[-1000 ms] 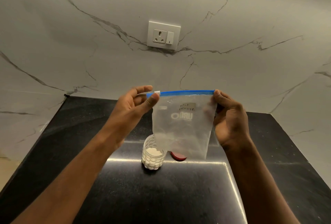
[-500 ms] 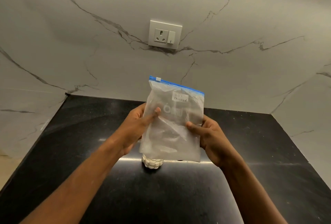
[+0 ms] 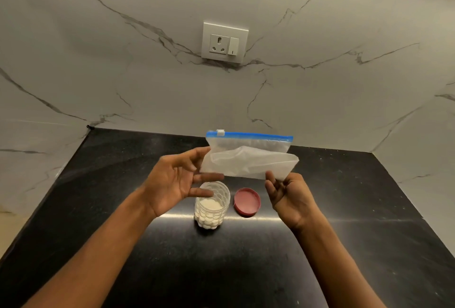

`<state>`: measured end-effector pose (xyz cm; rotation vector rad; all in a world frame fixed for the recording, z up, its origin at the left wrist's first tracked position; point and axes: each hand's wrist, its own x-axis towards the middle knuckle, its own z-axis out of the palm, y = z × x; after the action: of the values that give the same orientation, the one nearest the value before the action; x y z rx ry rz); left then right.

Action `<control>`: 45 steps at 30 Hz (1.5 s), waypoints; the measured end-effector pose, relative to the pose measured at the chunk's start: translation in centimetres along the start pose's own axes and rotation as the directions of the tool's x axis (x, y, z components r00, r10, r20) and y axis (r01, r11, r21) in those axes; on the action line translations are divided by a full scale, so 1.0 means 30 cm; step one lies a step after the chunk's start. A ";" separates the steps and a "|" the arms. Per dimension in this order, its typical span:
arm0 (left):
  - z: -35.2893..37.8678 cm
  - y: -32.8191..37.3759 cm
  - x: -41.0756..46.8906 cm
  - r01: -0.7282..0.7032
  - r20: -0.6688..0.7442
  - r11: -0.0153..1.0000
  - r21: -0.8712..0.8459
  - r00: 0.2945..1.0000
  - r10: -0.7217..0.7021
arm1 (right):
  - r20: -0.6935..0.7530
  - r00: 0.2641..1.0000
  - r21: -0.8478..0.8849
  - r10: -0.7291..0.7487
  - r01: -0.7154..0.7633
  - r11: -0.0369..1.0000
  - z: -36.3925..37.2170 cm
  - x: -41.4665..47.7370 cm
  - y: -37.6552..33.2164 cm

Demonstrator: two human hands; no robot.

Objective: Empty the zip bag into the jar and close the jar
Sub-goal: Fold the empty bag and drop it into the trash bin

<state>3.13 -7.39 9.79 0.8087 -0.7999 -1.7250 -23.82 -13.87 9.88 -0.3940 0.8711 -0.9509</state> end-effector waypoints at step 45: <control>0.235 -0.137 0.124 -0.037 -0.592 0.990 0.136 0.798 0.111 | 0.722 0.292 -0.594 -0.627 0.727 -0.344 0.081 0.102 0.193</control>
<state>-5.70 -8.98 9.80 1.3019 -0.4837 -1.2368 -17.88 -13.42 6.22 -2.3802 0.9958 -1.4150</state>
